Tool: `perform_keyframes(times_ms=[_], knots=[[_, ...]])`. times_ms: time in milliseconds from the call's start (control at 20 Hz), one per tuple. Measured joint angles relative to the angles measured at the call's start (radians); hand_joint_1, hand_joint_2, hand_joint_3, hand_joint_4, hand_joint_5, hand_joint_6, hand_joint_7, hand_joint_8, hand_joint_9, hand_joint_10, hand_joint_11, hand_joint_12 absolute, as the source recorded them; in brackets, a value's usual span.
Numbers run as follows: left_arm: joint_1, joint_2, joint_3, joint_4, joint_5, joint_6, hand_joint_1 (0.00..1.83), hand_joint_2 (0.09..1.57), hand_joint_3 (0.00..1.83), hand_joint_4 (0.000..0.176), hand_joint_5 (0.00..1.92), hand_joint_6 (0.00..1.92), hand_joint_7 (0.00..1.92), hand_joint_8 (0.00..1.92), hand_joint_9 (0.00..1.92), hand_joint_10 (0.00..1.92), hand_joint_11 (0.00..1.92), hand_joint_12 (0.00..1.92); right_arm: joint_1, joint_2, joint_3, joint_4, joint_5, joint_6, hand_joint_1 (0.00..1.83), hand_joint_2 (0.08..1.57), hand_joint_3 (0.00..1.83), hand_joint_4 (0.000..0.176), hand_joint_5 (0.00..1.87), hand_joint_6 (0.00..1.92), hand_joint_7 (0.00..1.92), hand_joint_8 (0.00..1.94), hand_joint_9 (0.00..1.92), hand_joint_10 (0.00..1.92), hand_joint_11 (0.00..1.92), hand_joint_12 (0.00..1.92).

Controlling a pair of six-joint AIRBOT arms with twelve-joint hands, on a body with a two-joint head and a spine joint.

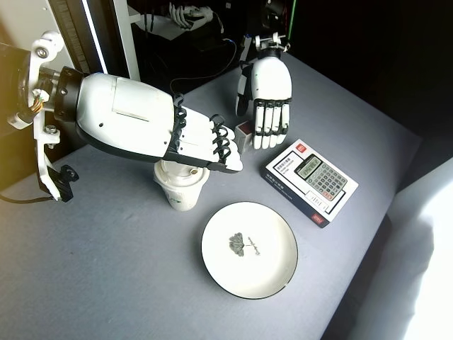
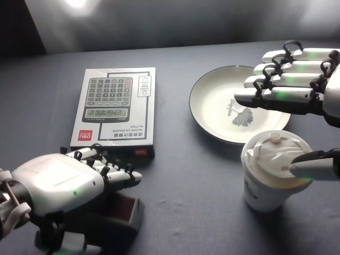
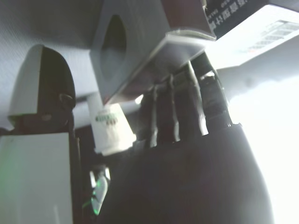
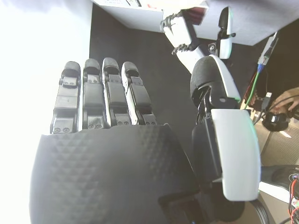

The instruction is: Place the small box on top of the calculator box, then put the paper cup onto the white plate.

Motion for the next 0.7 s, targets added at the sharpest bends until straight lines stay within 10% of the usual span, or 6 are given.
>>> perform_keyframes(times_ms=[550,700], knots=[[0.012,-0.024,0.04,-0.014,-0.002,0.001,1.08,1.14,0.0,0.0,0.35,0.01,0.46,0.01,0.46,0.01,0.07,0.82,0.0,0.0,0.0,0.0,0.005,0.0,0.34,1.26,0.0,0.0,0.13,0.01,0.13,0.01,0.1,0.01,0.03,0.03],[0.012,-0.025,0.044,-0.018,-0.004,0.003,1.15,1.2,0.0,0.0,0.64,0.01,0.76,0.01,0.76,0.02,0.42,0.7,0.0,0.0,0.0,0.0,0.006,0.0,0.38,1.25,0.0,0.0,0.12,0.0,0.12,0.0,0.1,0.0,0.0,0.12]])
